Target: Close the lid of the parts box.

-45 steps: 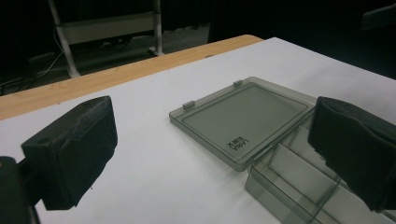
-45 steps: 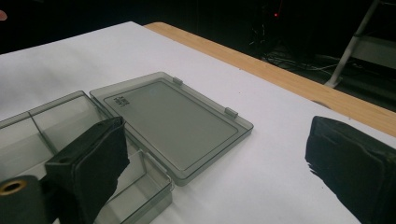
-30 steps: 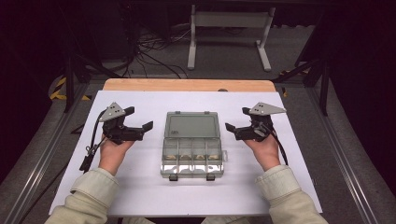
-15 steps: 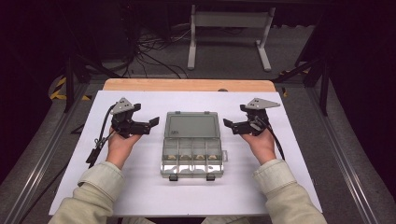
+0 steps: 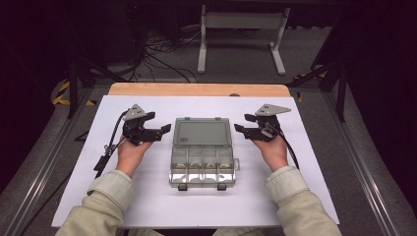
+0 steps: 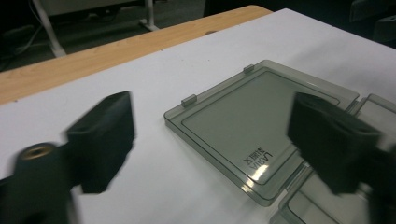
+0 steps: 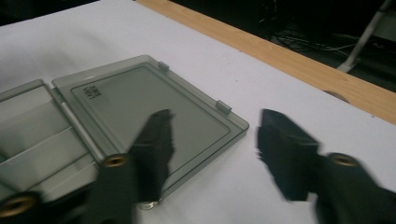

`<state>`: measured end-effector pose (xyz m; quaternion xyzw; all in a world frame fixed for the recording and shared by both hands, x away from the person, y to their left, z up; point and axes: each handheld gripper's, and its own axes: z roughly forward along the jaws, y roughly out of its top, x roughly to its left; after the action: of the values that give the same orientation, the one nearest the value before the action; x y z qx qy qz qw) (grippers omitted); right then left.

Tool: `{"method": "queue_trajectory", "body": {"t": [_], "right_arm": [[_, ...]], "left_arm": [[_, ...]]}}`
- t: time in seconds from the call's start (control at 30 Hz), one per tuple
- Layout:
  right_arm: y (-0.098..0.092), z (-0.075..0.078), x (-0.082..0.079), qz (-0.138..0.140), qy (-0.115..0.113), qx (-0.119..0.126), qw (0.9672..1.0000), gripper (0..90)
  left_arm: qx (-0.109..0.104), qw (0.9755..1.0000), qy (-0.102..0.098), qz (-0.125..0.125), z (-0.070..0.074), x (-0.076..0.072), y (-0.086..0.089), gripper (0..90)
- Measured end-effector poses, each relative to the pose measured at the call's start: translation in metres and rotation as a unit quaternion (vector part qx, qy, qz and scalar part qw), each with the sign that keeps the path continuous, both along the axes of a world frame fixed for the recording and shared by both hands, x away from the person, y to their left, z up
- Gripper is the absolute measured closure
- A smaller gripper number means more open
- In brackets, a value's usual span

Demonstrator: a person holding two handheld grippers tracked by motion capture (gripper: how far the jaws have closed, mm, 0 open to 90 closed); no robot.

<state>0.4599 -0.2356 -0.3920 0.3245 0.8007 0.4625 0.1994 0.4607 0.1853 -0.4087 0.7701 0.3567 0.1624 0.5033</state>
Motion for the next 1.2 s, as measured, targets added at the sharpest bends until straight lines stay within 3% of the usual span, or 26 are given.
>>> {"method": "queue_trajectory", "body": {"t": [0.03,0.13,0.3,0.37,0.43,0.67,0.9,1.1,1.2], "right_arm": [[0.001,0.001,-0.001,0.006,-0.001,-0.010,0.9999,57.9],[0.004,0.000,-0.001,0.016,0.008,-0.025,0.9995,77.1],[0.008,-0.002,0.003,0.023,0.032,-0.050,0.9980,90.0],[0.009,-0.003,0.005,0.022,0.041,-0.060,0.9971,90.0],[0.011,-0.005,0.007,0.022,0.050,-0.071,0.9960,90.0],[0.014,-0.015,0.012,0.030,0.085,-0.096,0.9913,90.0],[0.015,-0.024,0.015,0.037,0.111,-0.113,0.9868,90.0],[0.018,-0.033,0.017,0.042,0.130,-0.130,0.9821,90.0],[0.019,-0.036,0.018,0.043,0.135,-0.134,0.9809,90.0]], "left_arm": [[0.003,1.0000,0.006,0.000,0.000,0.000,0.001,31.6],[0.009,0.9994,0.034,0.001,0.000,0.000,0.000,61.6],[0.035,0.9966,0.074,0.005,-0.001,0.003,-0.001,88.8],[0.046,0.9949,0.089,0.002,-0.002,0.004,-0.002,89.8],[0.061,0.9938,0.093,-0.002,-0.003,0.006,-0.004,89.9],[0.078,0.9890,0.124,-0.014,-0.012,0.011,-0.008,89.9],[0.082,0.9837,0.159,-0.016,-0.024,0.017,-0.011,89.9],[0.084,0.9814,0.172,-0.016,-0.030,0.020,-0.014,90.0],[0.085,0.9791,0.184,-0.016,-0.034,0.020,-0.016,90.0]]}}
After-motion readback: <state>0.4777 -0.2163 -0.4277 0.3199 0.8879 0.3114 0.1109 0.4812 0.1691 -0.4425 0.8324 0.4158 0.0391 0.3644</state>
